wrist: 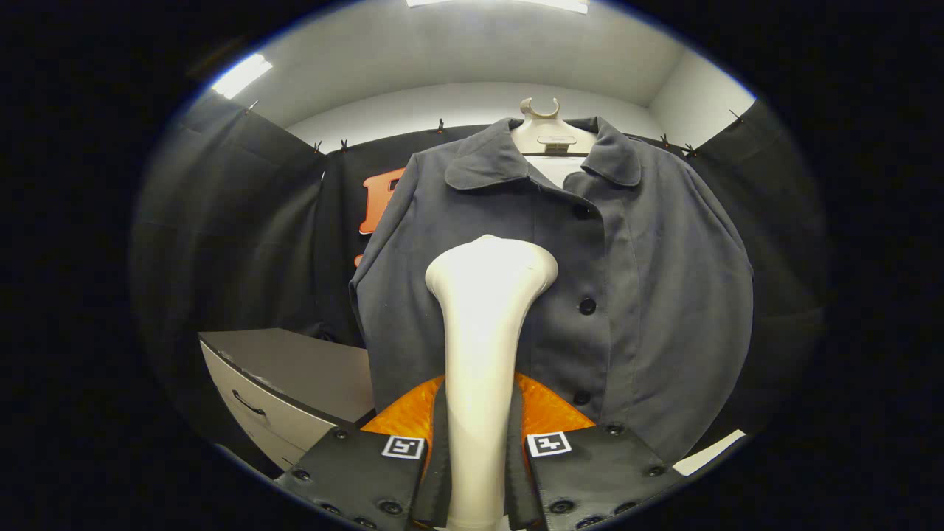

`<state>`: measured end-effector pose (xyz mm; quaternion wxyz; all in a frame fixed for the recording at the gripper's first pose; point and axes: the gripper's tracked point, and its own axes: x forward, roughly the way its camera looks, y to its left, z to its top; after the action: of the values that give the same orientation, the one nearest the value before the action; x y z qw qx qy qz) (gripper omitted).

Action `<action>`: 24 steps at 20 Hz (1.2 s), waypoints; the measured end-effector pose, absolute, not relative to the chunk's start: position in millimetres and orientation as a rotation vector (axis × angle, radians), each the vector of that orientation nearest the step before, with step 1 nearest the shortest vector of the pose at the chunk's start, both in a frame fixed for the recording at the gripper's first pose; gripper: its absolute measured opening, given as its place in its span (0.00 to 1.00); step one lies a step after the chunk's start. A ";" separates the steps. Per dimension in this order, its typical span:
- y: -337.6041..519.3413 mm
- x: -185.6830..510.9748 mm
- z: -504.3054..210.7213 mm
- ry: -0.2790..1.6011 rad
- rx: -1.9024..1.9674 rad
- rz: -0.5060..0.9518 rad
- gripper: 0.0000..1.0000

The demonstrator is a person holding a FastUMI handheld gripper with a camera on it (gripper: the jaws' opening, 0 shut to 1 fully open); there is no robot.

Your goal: Iron the clothes twice with a garment steamer, once on the left side and once on the right side.

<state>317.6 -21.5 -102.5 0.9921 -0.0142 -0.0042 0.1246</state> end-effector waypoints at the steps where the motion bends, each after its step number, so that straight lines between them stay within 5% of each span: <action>1: -22.5 316.5 -107.9 -0.002 -0.037 0.244 0.37; 24: -33.9 269.3 -223.3 0.159 -0.054 0.219 0.37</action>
<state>269.3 -33.9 -223.3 0.9905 -0.0269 0.0791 0.1091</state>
